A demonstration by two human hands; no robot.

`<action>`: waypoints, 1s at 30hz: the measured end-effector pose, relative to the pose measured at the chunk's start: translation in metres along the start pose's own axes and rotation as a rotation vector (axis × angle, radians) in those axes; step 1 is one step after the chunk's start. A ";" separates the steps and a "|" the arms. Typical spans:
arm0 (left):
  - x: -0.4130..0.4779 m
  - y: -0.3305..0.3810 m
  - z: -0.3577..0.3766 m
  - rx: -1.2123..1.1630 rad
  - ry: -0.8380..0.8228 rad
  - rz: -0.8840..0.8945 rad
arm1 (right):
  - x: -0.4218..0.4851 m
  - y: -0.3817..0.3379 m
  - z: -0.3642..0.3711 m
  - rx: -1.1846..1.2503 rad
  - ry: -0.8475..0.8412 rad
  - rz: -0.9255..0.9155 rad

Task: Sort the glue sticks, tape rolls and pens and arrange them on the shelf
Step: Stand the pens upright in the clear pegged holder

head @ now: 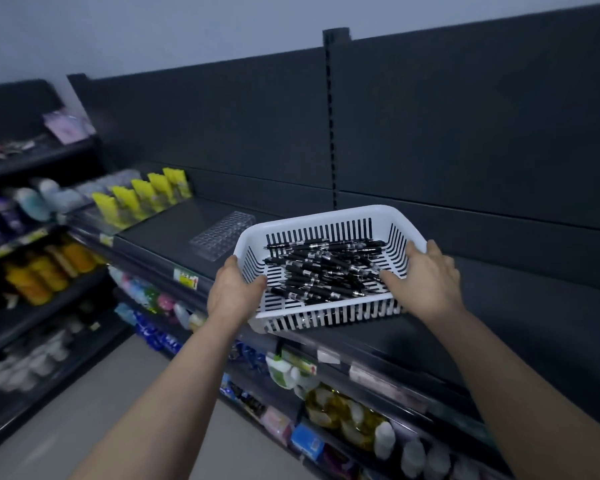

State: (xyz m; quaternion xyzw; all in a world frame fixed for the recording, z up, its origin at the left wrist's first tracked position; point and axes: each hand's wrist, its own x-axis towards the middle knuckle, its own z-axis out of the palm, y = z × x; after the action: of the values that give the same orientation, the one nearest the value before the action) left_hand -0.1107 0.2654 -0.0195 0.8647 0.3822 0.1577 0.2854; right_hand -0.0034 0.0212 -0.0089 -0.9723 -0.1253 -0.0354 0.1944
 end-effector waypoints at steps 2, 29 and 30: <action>0.019 -0.014 -0.009 0.008 0.003 -0.019 | 0.007 -0.023 0.014 0.008 -0.010 -0.007; 0.174 -0.042 -0.029 0.182 -0.142 0.487 | 0.043 -0.165 0.109 0.023 0.084 -0.168; 0.176 -0.041 -0.029 0.189 -0.143 0.473 | 0.045 -0.171 0.110 0.029 0.072 -0.190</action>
State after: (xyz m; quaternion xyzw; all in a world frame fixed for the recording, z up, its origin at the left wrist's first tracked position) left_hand -0.0322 0.4309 -0.0121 0.9617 0.1613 0.1221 0.1848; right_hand -0.0012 0.2267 -0.0420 -0.9511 -0.2105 -0.0870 0.2086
